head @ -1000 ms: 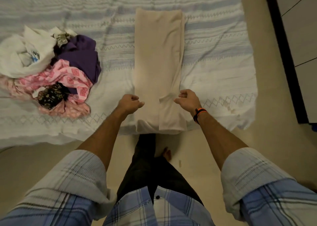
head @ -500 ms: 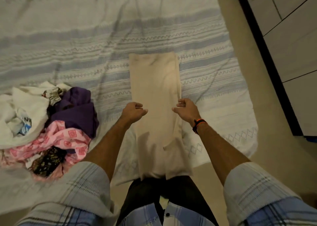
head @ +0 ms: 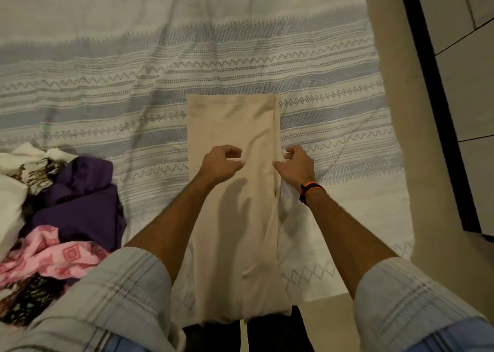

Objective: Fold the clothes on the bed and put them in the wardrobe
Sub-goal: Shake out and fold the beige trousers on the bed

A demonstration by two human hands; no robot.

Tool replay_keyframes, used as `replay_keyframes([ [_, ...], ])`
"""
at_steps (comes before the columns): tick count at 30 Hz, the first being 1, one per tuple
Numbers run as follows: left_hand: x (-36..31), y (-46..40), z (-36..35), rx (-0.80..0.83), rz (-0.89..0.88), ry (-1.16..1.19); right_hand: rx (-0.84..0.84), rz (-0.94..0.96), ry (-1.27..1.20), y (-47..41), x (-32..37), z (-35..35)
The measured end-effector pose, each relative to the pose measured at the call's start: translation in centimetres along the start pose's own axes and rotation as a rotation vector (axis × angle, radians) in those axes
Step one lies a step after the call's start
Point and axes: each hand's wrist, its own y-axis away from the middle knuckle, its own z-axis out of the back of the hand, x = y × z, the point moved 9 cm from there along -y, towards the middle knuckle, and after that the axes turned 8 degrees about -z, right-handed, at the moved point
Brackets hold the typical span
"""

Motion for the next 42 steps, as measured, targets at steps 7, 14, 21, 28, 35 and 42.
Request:
replay_keyframes([
  [7, -3.2, -7.5, -3.6, 0.001, -0.083, -0.051, 0.038, -0.04, 0.036, -6.4, -0.1, -2.4],
  [14, -4.9, -11.8, -4.9, -0.034, -0.052, -0.177, 0.001, -0.019, -0.149, -7.5, 0.2, -3.1],
  [21, -6.4, -14.8, -4.1, -0.172, -0.04, -0.226, 0.016, 0.254, 0.054, -5.7, 4.1, -5.9],
  [28, -1.1, -15.9, -0.5, -0.331, 0.129, 0.078, 0.181, 0.411, 0.363, -5.2, 4.7, -9.2],
  [35, -2.9, -15.8, 0.7, -0.362, -0.037, 0.001, 0.229, 0.478, 0.284, -5.8, 5.5, -9.0],
  [42, -1.6, -14.3, 1.8, -0.499, -0.077, -0.171, 0.007, 0.631, 0.398, -7.0, 7.7, -7.2],
])
